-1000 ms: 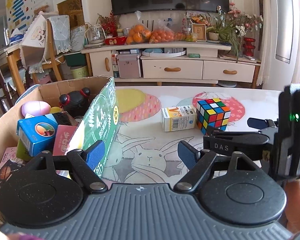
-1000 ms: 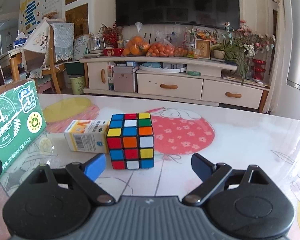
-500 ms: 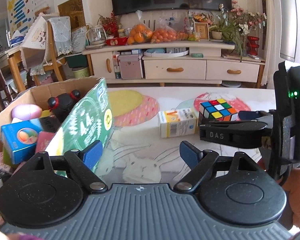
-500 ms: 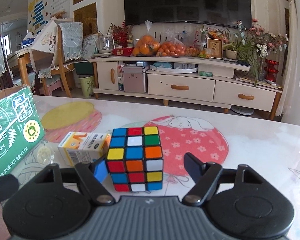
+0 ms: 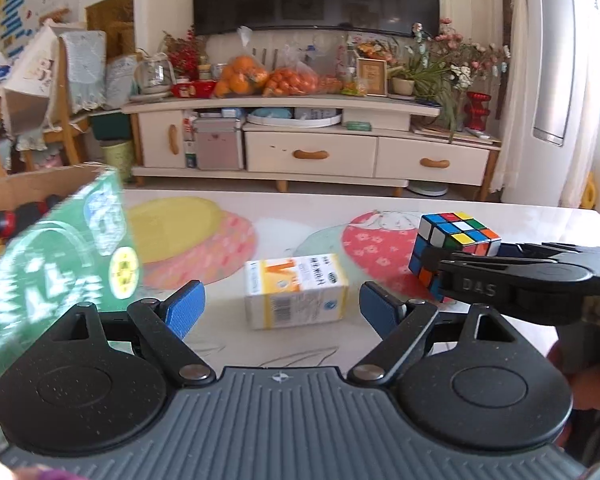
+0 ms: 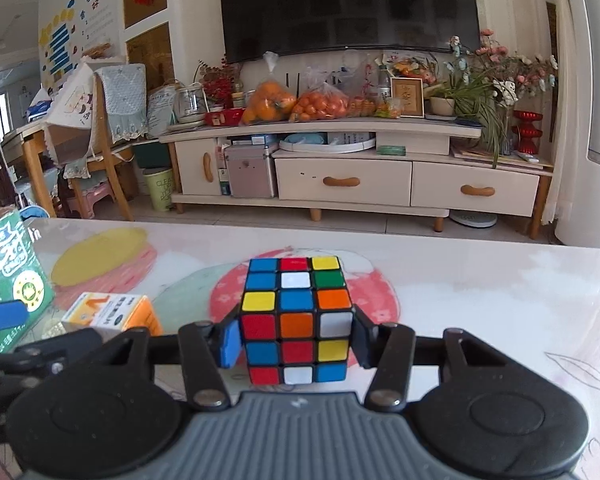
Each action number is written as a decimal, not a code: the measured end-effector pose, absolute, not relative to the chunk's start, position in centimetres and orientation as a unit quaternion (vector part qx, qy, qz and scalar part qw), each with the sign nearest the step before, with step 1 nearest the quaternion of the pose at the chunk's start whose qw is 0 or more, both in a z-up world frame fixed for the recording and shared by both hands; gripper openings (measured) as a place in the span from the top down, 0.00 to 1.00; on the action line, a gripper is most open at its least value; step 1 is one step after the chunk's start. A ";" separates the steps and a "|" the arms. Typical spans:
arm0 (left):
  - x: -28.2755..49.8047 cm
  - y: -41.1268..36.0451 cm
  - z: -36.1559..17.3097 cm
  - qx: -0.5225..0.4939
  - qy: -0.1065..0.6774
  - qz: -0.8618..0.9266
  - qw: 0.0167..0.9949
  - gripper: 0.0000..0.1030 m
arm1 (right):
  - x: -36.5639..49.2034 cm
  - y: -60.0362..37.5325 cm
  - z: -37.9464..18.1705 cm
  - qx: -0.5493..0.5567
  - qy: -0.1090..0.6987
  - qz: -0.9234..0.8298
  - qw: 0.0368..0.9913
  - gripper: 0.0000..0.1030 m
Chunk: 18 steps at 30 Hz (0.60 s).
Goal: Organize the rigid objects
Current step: 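Close the right tool on the Rubik's cube while the left tool grasps the medicine box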
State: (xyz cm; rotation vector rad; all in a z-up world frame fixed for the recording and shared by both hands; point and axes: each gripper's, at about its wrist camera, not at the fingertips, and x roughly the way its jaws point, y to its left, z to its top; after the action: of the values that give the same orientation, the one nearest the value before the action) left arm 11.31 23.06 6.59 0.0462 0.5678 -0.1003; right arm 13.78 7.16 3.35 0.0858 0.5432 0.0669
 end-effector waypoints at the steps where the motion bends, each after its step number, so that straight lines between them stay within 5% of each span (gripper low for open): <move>1: 11.7 23.0 6.4 0.020 0.284 -0.049 0.957 0.00 | 13.8 7.1 3.3 0.045 0.269 0.034 0.962 0.50; 12: 14.4 23.2 4.9 0.025 0.305 -0.036 0.951 0.00 | 14.6 6.5 3.1 0.061 0.285 0.044 0.955 0.47; 16: 14.6 23.7 5.0 0.013 0.319 -0.033 0.947 0.20 | 14.6 6.3 3.1 0.068 0.286 0.041 0.955 0.47; 18: 14.5 23.6 5.0 0.012 0.320 -0.031 0.947 0.20 | 14.5 6.4 3.2 0.063 0.284 0.040 0.956 0.47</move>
State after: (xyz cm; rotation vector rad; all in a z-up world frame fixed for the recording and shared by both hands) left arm 14.53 23.60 4.99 0.0237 0.6506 -0.0640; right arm 14.54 6.44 3.21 0.1274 0.5772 0.0822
